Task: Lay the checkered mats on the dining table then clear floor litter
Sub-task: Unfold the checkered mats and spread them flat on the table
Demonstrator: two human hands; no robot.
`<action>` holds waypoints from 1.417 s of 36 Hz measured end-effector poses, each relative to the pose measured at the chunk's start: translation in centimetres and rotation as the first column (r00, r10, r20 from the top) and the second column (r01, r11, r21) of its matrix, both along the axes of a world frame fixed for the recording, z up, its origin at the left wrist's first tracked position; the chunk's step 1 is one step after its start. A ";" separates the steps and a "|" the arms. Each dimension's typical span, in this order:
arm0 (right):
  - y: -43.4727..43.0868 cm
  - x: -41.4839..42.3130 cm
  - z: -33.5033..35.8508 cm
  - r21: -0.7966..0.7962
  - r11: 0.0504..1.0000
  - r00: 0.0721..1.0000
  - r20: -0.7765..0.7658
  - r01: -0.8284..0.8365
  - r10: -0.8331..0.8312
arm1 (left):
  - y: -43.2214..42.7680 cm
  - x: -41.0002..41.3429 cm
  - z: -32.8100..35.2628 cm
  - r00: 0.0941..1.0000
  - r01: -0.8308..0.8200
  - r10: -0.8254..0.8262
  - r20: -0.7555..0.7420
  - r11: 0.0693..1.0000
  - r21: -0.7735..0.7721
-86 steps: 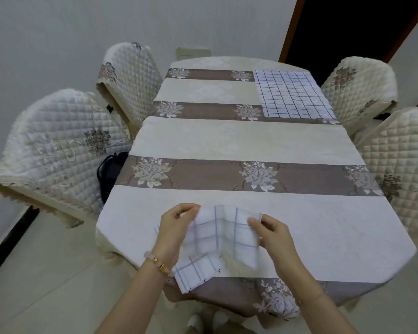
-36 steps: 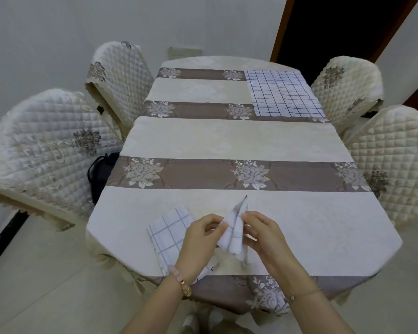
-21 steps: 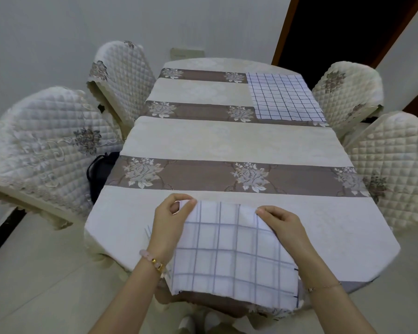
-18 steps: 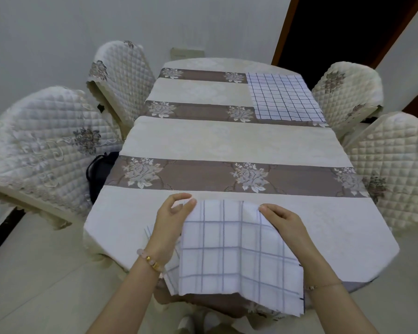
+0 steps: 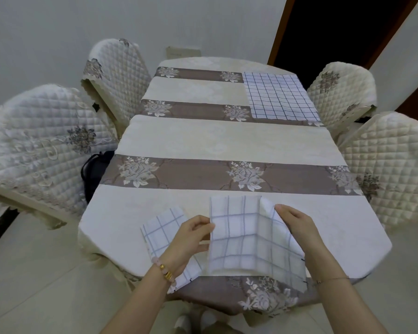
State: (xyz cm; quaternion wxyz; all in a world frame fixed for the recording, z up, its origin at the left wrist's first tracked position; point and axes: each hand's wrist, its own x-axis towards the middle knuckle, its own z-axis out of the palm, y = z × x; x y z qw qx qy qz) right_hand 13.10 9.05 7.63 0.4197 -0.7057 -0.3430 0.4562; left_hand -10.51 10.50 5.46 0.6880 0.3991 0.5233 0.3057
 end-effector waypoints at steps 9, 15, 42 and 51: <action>-0.1 -2.8 -0.1 0.177 0.977 0.925 0.377 -0.114 0.040 | 0.7 -0.6 0.4 0.990 -0.134 0.133 0.045 0.991 0.019; -1.6 -8.5 0.4 0.105 0.951 0.956 0.002 -0.291 0.292 | 0.7 0.2 1.0 0.977 -0.165 0.159 0.143 0.986 0.028; -1.3 -5.4 -0.6 -0.042 0.969 0.969 -0.052 -0.243 0.240 | 2.1 -1.2 0.4 0.979 -0.124 0.167 -0.119 0.944 0.307; 0.0 -1.7 -0.3 -0.053 0.961 0.961 0.040 -0.271 0.273 | 4.4 -3.7 1.2 0.938 -0.008 0.164 -0.306 0.891 0.454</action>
